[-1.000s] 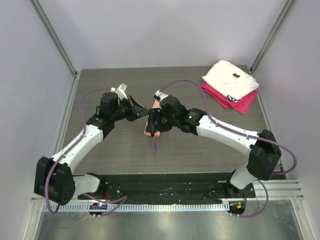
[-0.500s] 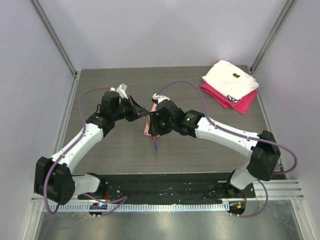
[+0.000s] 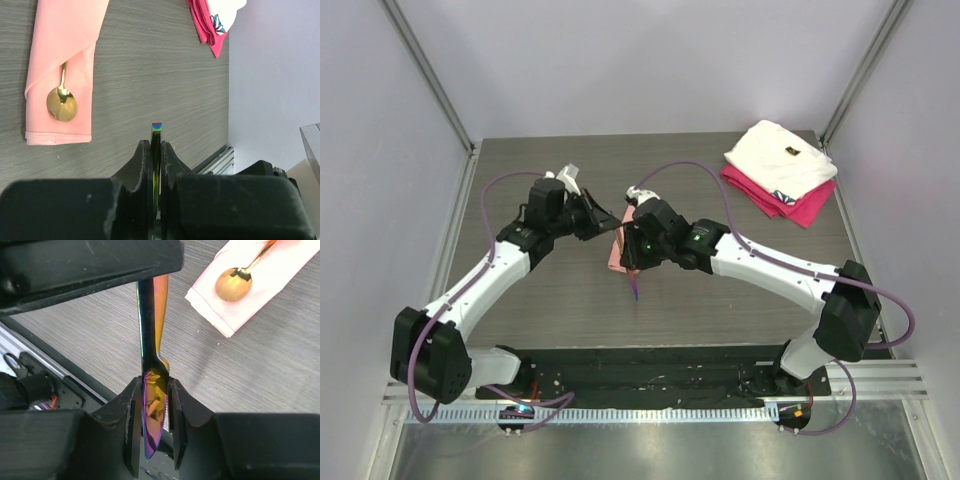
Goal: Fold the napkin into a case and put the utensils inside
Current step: Pass from the left arm to the right, then insert the knife into the folded napkin.
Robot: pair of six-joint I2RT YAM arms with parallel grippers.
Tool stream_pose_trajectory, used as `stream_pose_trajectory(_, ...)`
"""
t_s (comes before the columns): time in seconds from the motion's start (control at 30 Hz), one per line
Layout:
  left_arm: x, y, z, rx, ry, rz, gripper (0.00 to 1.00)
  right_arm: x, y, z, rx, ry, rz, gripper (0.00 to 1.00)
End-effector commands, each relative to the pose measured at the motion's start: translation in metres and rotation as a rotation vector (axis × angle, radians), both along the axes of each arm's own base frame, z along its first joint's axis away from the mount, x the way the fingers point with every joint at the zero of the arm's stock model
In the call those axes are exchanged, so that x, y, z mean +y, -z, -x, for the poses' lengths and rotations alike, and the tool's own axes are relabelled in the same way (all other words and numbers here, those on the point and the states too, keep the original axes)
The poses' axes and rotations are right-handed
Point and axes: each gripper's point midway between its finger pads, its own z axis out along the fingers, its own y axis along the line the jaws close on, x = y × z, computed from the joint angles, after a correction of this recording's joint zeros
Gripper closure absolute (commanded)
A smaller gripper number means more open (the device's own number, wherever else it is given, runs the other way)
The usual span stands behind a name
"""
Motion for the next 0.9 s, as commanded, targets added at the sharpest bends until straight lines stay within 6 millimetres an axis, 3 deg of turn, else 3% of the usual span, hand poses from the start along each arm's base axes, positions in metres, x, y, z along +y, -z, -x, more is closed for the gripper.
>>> stream_pose_trajectory(0.0, -0.007, -0.022, -0.013, -0.063, 0.013, 0.011, 1.0, 0.011, -0.018, -0.001, -0.009, -0.008, -0.057, 0.99)
stream_pose_trajectory(0.1, -0.01, -0.023, -0.016, -0.063, 0.027, 0.01, 1.0, 0.016, -0.01, 0.006, 0.045, -0.017, -0.077, 0.99)
stream_pose_trajectory(0.2, -0.014, -0.022, -0.019, -0.074, 0.053, -0.008, 0.8, 0.015, -0.003, 0.007, 0.071, 0.011, -0.09, 0.99)
stream_pose_trajectory(0.33, -0.01, -0.018, -0.024, -0.103, 0.049, -0.047, 0.69, 0.009, 0.009, 0.001, 0.117, 0.044, -0.141, 0.99)
stream_pose_trajectory(0.43, -0.003, -0.015, -0.026, -0.132, 0.039, -0.099, 0.58, 0.002, 0.018, -0.002, 0.15, 0.068, -0.146, 0.99)
stream_pose_trajectory(0.47, 0.0, -0.013, -0.025, -0.132, 0.034, -0.117, 0.53, 0.001, 0.021, -0.002, 0.164, 0.071, -0.147, 0.99)
stream_pose_trajectory(0.5, 0.006, -0.011, -0.027, -0.134, 0.006, -0.143, 0.4, -0.003, 0.025, -0.005, 0.186, 0.094, -0.149, 0.99)
stream_pose_trajectory(0.57, 0.015, -0.005, -0.028, -0.14, -0.026, -0.188, 0.34, -0.006, 0.03, -0.006, 0.205, 0.105, -0.15, 0.99)
stream_pose_trajectory(0.67, 0.032, 0.006, -0.026, -0.148, -0.102, -0.229, 0.35, -0.015, 0.037, -0.011, 0.239, 0.132, -0.148, 0.99)
stream_pose_trajectory(0.73, 0.035, 0.007, -0.027, -0.169, -0.122, -0.229, 0.46, -0.021, 0.042, -0.014, 0.264, 0.153, -0.143, 0.99)
stream_pose_trajectory(0.8, 0.033, 0.022, -0.023, -0.145, -0.108, -0.224, 0.64, -0.025, 0.045, -0.016, 0.278, 0.165, -0.135, 0.99)
stream_pose_trajectory(0.87, 0.023, 0.039, -0.022, -0.111, -0.063, -0.203, 0.75, -0.03, 0.055, -0.019, 0.306, 0.179, -0.109, 0.99)
